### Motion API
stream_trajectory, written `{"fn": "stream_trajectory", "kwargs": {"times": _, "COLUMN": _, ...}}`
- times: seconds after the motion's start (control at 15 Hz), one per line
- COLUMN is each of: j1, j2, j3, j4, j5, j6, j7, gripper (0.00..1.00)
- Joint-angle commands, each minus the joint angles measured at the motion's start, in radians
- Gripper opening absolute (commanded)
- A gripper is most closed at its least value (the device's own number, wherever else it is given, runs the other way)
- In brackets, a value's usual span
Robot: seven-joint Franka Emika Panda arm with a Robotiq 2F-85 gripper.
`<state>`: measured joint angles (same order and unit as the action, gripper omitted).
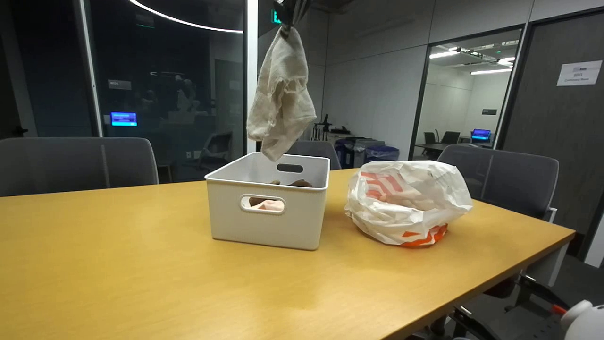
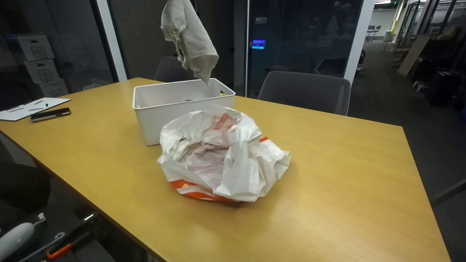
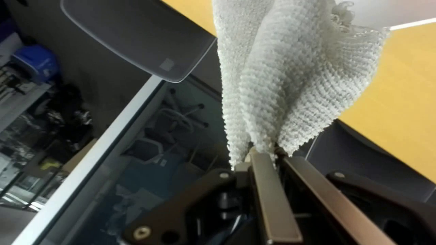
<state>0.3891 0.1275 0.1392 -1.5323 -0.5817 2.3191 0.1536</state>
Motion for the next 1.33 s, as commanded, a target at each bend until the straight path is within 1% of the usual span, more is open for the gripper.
{"fn": "stream_trajectory", "kwargs": {"times": 0.0, "j1": -0.014, "j2": -0.189, "j3": 0.034, "j4": -0.085, "j5": -0.137, "j6": -0.102, "j7": 0.195, "gripper": 0.06}}
{"fn": "stream_trajectory", "kwargs": {"times": 0.07, "j1": -0.020, "j2": -0.221, "j3": 0.057, "j4": -0.075, "j5": -0.161, "j6": -0.164, "j7": 0.232, "gripper": 0.06}}
{"fn": "stream_trajectory", "kwargs": {"times": 0.2, "j1": -0.035, "j2": -0.274, "j3": 0.104, "j4": -0.047, "j5": -0.121, "j6": -0.321, "j7": 0.235, "gripper": 0.06}}
{"fn": "stream_trajectory", "kwargs": {"times": 0.33, "j1": -0.048, "j2": -0.310, "j3": 0.139, "j4": -0.021, "j5": -0.039, "j6": -0.481, "j7": 0.212, "gripper": 0.07}}
{"fn": "stream_trajectory", "kwargs": {"times": 0.47, "j1": -0.061, "j2": -0.344, "j3": 0.150, "j4": -0.033, "j5": 0.079, "j6": -0.596, "j7": 0.194, "gripper": 0.07}}
{"fn": "stream_trajectory", "kwargs": {"times": 0.67, "j1": -0.079, "j2": -0.394, "j3": 0.140, "j4": -0.133, "j5": 0.267, "j6": -0.664, "j7": 0.184, "gripper": 0.06}}
{"fn": "stream_trajectory", "kwargs": {"times": 0.87, "j1": -0.101, "j2": -0.413, "j3": 0.127, "j4": -0.207, "j5": 0.414, "j6": -0.686, "j7": 0.171, "gripper": 0.06}}
{"fn": "stream_trajectory", "kwargs": {"times": 1.0, "j1": -0.116, "j2": -0.427, "j3": 0.117, "j4": -0.274, "j5": 0.486, "j6": -0.693, "j7": 0.160, "gripper": 0.06}}
{"fn": "stream_trajectory", "kwargs": {"times": 1.27, "j1": -0.140, "j2": -0.448, "j3": 0.106, "j4": -0.363, "j5": 0.594, "j6": -0.760, "j7": 0.153, "gripper": 0.06}}
